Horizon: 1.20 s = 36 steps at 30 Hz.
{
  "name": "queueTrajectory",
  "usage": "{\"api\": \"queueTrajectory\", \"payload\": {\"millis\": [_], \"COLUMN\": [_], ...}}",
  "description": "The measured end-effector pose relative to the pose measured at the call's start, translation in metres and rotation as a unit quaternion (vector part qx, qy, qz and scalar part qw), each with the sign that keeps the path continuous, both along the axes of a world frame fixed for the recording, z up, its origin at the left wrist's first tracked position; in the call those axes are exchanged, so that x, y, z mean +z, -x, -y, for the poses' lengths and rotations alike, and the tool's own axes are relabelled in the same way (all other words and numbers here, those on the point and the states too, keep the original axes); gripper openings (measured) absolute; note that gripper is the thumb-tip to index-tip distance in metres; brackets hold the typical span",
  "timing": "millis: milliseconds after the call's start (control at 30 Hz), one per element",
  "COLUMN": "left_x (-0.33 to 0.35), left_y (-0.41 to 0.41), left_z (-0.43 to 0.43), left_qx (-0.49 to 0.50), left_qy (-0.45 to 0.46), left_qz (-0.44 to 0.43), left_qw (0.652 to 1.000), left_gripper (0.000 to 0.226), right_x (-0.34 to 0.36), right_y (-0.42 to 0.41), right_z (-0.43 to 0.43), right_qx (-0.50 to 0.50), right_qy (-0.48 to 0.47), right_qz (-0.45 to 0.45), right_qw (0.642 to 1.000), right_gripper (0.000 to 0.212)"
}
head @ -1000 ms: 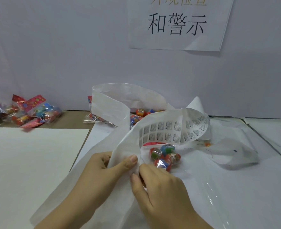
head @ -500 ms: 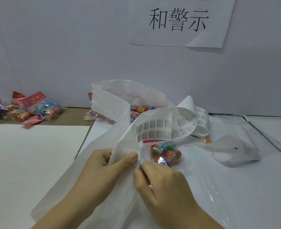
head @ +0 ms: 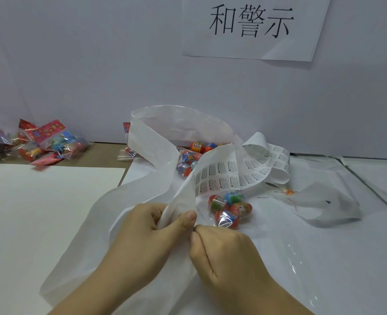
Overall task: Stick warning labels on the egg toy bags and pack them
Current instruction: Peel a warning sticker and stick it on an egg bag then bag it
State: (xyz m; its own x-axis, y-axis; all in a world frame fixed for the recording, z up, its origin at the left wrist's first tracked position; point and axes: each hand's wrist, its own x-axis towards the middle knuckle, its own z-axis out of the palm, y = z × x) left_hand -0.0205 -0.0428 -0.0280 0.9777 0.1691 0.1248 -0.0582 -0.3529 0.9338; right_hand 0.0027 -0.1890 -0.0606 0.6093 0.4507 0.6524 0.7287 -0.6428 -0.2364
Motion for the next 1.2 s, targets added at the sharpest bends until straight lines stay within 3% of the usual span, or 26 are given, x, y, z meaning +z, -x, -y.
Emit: {"api": "queueTrajectory", "payload": {"millis": [300, 467, 600, 733, 1000, 1200], "left_x": [0.001, 0.004, 0.004, 0.004, 0.01, 0.009], "left_y": [-0.002, 0.0, 0.001, 0.001, 0.0, 0.002], "left_z": [-0.004, 0.001, 0.003, 0.003, -0.002, 0.0], "left_qx": [0.014, -0.003, 0.011, 0.018, 0.001, -0.014], "left_qy": [0.047, 0.093, 0.083, 0.092, 0.135, 0.157], "left_qz": [-0.043, -0.047, -0.017, 0.002, -0.001, -0.015], "left_qw": [0.998, 0.995, 0.996, 0.996, 0.991, 0.987], "left_gripper": [0.062, 0.041, 0.047, 0.06, 0.041, 0.036], "right_x": [0.004, 0.008, 0.008, 0.007, 0.006, 0.01], "right_y": [-0.001, 0.006, 0.006, 0.005, -0.002, 0.004], "right_z": [0.003, 0.0, -0.001, 0.001, 0.009, 0.004], "right_qx": [0.006, 0.02, 0.016, 0.045, 0.066, 0.004], "right_qy": [0.002, 0.01, 0.01, -0.057, -0.108, -0.081], "right_qz": [-0.014, -0.056, -0.047, -0.058, -0.111, -0.079], "right_qw": [1.0, 0.998, 0.999, 0.996, 0.986, 0.994], "right_gripper": [0.031, 0.028, 0.029, 0.026, 0.042, 0.029]}}
